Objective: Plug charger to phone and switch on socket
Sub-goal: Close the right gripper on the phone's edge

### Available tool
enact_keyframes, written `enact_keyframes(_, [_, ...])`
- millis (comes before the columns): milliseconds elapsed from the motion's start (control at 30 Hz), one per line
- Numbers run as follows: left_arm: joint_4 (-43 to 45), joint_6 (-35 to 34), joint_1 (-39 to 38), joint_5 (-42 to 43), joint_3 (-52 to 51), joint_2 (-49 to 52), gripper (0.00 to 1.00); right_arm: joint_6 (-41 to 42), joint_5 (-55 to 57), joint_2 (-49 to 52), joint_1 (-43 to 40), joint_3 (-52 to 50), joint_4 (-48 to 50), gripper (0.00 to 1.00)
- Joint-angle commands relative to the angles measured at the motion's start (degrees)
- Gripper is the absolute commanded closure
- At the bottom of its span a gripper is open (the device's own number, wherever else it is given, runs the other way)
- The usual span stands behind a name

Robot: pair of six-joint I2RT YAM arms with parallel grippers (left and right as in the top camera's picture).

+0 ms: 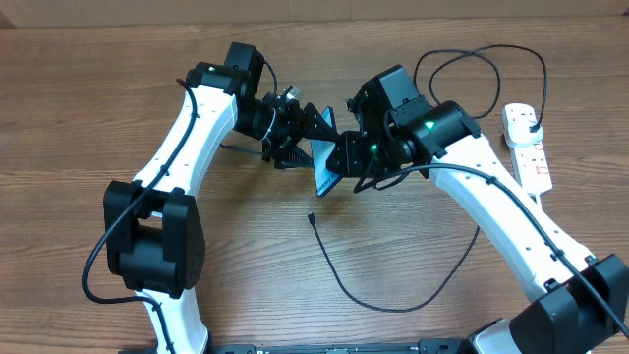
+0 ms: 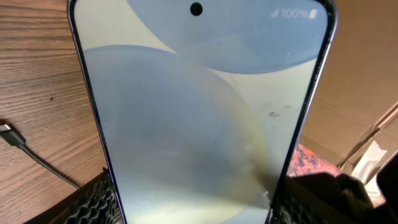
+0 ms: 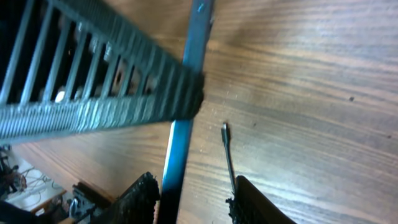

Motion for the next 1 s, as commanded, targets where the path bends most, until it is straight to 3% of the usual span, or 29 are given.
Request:
enact_keyframes(0, [0.13, 1.49, -0.98, -0.31, 1.51, -0.24, 0.66, 0.46, -0.02, -0.04, 1.53, 0.59, -0.09, 0.60])
enact_keyframes(233, [0.17, 1.46, -2.32, -1.33, 1.51, -0.24, 0.66, 0.48, 0.02, 0.00, 1.90, 0.59, 0.72, 0.61])
enact_keyframes(633, [0.22, 1.46, -2.99, -0.94, 1.51, -0.24, 0.66, 0.48, 0.02, 0.17, 1.90, 0.22, -0.87, 0.71])
enact_keyframes(967, [0.24, 1.44, -3.02, -0.90, 1.51, -0.24, 0.66, 0.52, 0.02, 0.17, 1.90, 0.22, -1.25, 0.89])
